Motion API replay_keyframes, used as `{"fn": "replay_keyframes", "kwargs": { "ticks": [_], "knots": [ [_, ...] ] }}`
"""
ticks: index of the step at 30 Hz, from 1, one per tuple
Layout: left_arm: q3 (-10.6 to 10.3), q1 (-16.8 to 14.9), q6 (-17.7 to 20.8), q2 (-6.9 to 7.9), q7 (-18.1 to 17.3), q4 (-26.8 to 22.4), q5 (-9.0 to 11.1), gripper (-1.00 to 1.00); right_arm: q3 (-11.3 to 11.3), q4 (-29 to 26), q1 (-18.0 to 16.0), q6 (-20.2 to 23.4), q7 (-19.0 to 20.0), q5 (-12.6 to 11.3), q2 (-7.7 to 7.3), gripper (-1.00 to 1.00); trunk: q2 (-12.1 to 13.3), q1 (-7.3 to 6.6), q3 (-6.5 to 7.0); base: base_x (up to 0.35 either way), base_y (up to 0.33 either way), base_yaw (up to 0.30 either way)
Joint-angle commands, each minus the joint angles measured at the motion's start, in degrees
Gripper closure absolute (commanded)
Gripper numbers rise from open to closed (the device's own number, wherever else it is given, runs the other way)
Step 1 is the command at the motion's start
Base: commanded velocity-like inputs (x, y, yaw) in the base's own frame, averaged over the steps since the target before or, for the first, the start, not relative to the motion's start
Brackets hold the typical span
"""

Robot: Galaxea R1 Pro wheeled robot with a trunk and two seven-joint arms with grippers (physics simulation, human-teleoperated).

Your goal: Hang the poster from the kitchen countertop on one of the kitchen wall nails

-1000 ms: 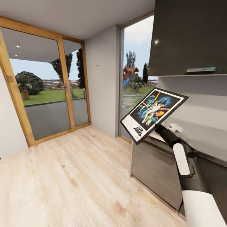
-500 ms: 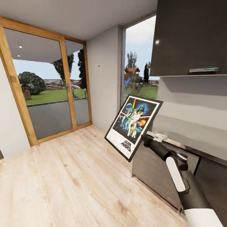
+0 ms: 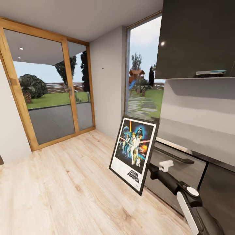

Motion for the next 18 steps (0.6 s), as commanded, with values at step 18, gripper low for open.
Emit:
{"fn": "replay_keyframes", "kwargs": {
  "ticks": [18],
  "knots": [
    [0.54, 0.0, 2.62, -0.06, -2.7, -0.04, 1.72, -1.0, -0.35, 2.93, 1.85, -1.88, 2.32, -0.6, -2.47, 1.0, 1.17, -0.66, -0.39, 0.0, 0.0, 0.0]
  ]
}}
